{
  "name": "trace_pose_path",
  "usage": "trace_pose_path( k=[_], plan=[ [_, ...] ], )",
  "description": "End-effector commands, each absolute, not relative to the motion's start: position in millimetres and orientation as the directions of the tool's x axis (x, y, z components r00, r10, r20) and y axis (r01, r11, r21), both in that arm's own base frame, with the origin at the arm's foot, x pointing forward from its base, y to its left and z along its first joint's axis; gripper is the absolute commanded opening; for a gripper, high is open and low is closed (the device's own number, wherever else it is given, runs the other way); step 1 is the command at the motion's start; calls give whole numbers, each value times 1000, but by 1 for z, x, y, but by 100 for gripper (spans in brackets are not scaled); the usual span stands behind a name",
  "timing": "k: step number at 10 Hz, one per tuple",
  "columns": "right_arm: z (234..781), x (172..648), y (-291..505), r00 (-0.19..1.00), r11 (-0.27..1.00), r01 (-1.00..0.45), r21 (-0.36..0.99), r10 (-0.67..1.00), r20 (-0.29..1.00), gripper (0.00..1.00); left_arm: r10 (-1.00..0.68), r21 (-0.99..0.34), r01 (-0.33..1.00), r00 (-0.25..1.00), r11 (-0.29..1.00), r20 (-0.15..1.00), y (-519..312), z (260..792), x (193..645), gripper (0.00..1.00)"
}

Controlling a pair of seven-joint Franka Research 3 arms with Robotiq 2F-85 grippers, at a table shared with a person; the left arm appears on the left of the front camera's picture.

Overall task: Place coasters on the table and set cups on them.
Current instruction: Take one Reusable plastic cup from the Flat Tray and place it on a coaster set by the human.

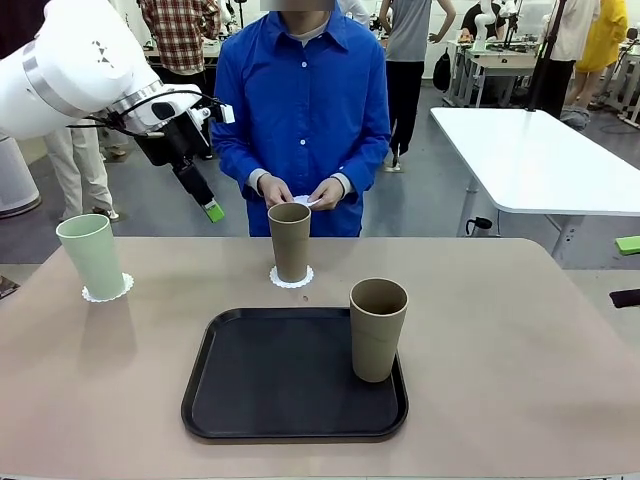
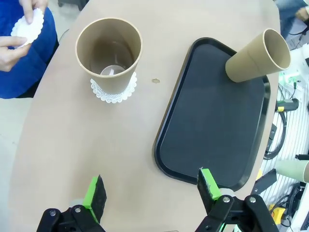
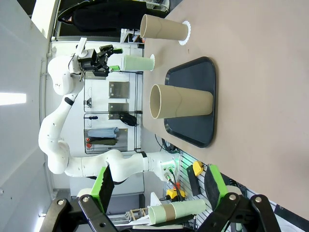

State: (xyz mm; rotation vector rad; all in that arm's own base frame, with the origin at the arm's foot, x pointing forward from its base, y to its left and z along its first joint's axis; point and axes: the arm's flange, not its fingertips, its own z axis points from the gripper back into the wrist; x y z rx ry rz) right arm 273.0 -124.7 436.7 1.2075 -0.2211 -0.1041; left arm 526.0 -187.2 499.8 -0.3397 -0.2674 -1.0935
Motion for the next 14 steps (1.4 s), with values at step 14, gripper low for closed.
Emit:
trace_pose_path(
  k=[14],
  plan=[
    [437,275,-125,971,337,-58,940,-199,131,100,-542,-326,569,821,755,177,-103,476,370,100]
  ],
)
